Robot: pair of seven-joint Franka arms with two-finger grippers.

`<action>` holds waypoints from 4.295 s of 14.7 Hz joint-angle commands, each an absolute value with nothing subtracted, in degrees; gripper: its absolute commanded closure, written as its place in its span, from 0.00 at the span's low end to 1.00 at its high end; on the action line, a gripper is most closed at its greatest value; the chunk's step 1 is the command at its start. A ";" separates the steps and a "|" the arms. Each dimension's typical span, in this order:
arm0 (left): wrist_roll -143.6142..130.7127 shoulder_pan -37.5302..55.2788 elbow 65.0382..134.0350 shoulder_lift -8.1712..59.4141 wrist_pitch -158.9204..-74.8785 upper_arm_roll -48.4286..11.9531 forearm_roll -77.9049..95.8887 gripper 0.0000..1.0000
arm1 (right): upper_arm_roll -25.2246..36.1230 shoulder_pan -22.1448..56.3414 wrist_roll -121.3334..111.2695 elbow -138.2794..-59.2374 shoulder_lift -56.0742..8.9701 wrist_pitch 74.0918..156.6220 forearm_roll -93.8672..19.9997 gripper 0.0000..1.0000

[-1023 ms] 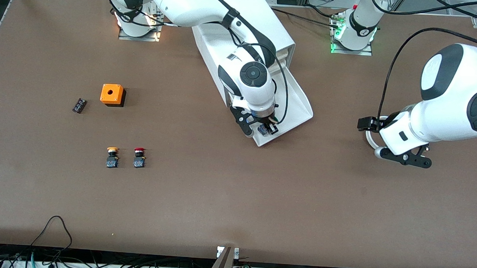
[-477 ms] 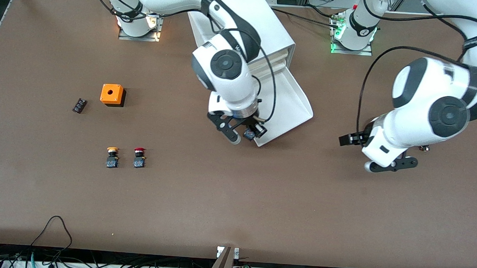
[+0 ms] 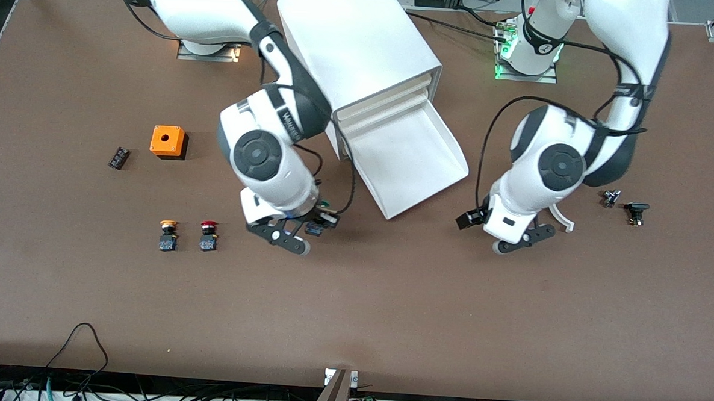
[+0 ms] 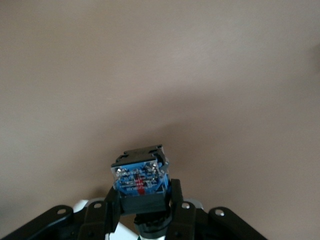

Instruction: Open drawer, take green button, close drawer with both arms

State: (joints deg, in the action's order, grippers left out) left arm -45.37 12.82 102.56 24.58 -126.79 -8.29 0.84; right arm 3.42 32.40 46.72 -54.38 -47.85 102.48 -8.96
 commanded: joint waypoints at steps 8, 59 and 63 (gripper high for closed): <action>-60.55 20.73 115.75 25.58 -143.61 -7.73 -1.32 0.00 | 2.99 22.59 12.24 -62.91 -46.85 101.06 -9.23 1.00; -14.11 -0.69 89.21 13.38 -92.99 -22.52 -8.61 0.00 | 3.92 7.96 4.48 -98.96 -0.10 100.47 -0.36 0.01; 3.74 -0.70 90.87 7.66 -93.43 -11.72 -5.73 0.00 | -5.78 -2.35 4.57 -98.70 2.63 97.30 -0.18 0.01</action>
